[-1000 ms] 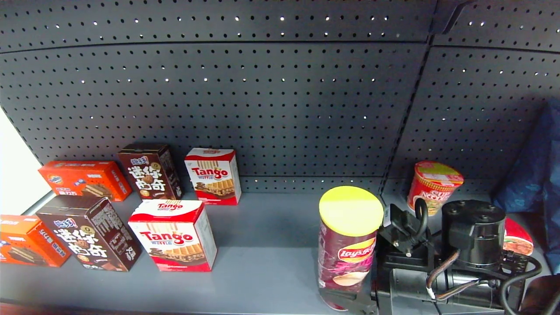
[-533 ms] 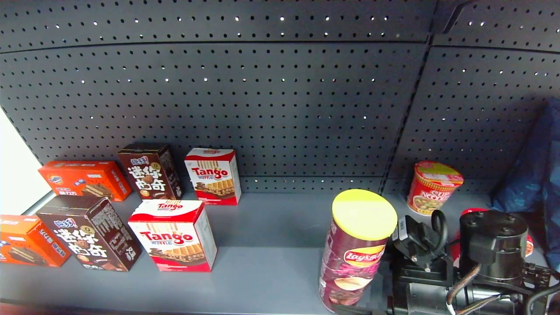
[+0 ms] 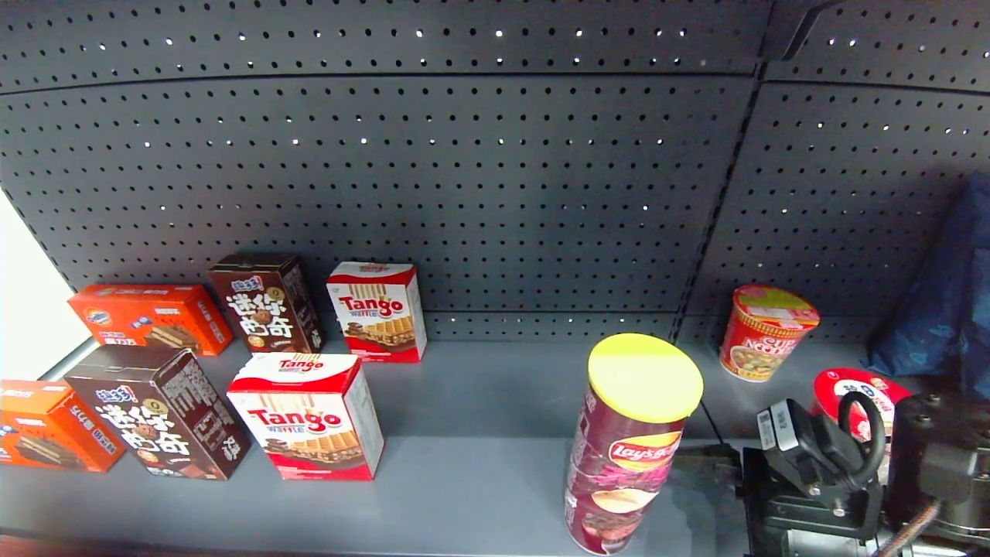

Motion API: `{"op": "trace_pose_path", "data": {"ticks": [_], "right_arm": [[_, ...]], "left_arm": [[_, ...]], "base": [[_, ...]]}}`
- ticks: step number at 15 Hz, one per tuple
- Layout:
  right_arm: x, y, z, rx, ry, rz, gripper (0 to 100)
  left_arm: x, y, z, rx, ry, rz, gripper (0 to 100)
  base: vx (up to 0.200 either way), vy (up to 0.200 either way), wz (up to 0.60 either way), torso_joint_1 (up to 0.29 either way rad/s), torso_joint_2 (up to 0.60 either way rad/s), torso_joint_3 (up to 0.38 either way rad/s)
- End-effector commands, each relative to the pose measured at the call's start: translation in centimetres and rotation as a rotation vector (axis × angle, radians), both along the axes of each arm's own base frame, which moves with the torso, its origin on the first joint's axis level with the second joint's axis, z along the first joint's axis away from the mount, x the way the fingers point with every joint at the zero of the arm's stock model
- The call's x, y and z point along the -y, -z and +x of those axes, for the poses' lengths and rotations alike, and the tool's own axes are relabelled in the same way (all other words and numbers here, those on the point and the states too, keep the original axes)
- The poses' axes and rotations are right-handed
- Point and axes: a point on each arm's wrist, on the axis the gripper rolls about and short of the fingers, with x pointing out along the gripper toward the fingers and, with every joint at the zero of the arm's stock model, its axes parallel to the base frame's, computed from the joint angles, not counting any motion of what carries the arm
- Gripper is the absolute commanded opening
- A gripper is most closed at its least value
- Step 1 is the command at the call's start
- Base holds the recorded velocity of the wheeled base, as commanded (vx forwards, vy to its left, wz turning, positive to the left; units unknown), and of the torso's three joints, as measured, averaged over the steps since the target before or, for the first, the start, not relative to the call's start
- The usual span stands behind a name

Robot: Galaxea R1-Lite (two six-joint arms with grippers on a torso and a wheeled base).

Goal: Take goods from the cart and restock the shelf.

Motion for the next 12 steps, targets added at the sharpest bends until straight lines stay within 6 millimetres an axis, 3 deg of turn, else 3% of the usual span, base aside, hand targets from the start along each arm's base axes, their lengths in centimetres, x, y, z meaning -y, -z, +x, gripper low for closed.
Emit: {"op": "trace_pose_path", "data": {"ticks": [1,5,7,12], "right_arm": [[0.8,-0.6,-1.2,0.027,-0.001,0.020,100],[1.9,-1.0,-2.6,0.057,-0.001,0.041,100],[3.0,-2.4,-4.1,0.131,0.020,0.088,100],[4.0,-3.6,-5.3,0.177,0.061,0.113,100]], "left_arm": [[0.0,-0.2,0.0,0.005,0.001,0.001,0],[0.0,-0.4,0.0,0.021,0.010,0.019,0],[0.3,-1.1,0.5,0.011,0.024,0.025,0],[0.8,-3.0,1.3,0.015,0.052,0.040,0]], "base": [[0.000,0.000,0.00,0.000,0.00,0.000],[0.000,0.000,0.00,0.000,0.00,0.000],[0.000,0.000,0.00,0.000,0.00,0.000],[0.000,0.000,0.00,0.000,0.00,0.000]]}}
